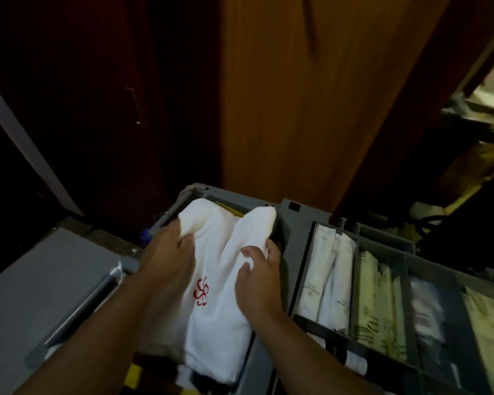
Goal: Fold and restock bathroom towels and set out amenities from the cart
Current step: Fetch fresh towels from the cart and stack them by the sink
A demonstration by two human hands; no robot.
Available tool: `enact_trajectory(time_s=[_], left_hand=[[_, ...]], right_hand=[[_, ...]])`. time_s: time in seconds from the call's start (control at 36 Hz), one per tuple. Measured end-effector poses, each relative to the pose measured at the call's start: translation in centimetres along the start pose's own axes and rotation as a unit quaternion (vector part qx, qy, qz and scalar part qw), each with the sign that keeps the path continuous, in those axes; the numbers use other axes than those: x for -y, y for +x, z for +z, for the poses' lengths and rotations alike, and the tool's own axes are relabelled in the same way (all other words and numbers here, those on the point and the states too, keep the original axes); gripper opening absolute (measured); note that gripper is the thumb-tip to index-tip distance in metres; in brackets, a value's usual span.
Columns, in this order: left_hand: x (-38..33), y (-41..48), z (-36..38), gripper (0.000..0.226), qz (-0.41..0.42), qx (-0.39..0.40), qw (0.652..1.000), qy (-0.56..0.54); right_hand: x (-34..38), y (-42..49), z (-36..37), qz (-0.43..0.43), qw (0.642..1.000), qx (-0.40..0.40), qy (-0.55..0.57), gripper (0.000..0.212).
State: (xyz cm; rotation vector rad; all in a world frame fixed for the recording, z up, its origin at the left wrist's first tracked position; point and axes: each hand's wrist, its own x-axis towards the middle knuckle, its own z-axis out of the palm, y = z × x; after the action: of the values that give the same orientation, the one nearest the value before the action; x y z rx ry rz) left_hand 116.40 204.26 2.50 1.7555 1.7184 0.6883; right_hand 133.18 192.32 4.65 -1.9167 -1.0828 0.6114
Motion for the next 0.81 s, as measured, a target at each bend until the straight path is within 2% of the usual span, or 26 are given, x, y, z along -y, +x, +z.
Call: enact_trajectory(time_s=[0.06,0.11,0.19,0.33,0.44,0.56,0.81], left_hand=[[1.4,1.4,0.7,0.055,0.007,0.036,0.999,0.039],[2.5,2.1,1.2,0.052,0.017,0.066,0.995,0.074],[2.7,2.1,1.7,0.042,0.038,0.085,0.981,0.171],[1.8,0.8,1.7,0.067,0.063,0.044,0.981,0.180],[1.5,-0.4,1.4,0.074,0.063,0.040,0.984,0.159],[0.7,-2.7,0.4,0.071,0.078,0.014,0.988,0.132],[-3.5,-10.4,-3.4,0.077,0.074,-0.100,0.986,0.113]], right_hand=[[-0.4,0.5,0.2,0.012,0.997,0.069,-0.019,0.045],[-0.8,0.8,0.4,-0.002,0.984,0.115,-0.134,0.055],[-0.7,0.8,1.0,-0.025,0.966,0.123,-0.228,0.059],[-0.4,0.9,1.5,-0.062,0.957,0.104,-0.265,0.064],[-0.4,1.0,1.2,-0.065,0.961,0.105,-0.249,0.065],[-0.6,0.7,1.0,-0.082,0.967,0.102,-0.218,0.067],[-0.5,-0.7,-1.7,-0.128,0.983,0.103,-0.079,0.069]])
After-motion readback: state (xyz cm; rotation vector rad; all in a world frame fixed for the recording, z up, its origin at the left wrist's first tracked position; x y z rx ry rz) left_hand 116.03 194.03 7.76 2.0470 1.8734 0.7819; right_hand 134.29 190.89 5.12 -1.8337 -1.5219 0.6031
